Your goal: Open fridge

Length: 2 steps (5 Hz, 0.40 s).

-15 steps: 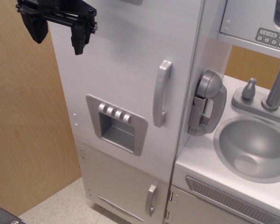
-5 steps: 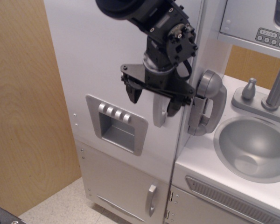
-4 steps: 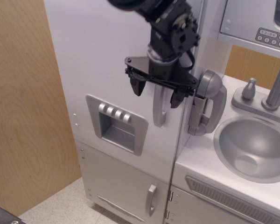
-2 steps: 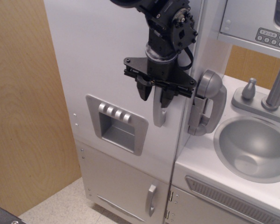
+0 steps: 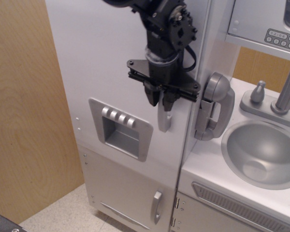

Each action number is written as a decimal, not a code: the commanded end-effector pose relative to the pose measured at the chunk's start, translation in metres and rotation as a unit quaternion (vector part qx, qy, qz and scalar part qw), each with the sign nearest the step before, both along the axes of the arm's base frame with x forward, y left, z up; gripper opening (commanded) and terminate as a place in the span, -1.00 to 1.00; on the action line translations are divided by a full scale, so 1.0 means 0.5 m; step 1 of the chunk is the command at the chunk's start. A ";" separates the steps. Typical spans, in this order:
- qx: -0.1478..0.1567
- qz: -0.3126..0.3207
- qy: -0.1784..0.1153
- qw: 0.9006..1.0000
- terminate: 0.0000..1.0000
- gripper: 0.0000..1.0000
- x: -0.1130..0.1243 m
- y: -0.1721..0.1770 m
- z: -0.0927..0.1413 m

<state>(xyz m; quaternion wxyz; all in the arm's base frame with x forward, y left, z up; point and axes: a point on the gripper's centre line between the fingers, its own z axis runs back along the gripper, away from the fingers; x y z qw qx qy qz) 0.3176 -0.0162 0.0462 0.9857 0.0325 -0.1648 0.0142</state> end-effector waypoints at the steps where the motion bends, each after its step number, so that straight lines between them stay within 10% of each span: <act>1: 0.011 -0.025 -0.061 0.998 -1.00 -1.00 -0.072 0.073 0.070; 2: 0.015 -0.044 -0.037 0.998 -1.00 -1.00 -0.109 0.084 0.076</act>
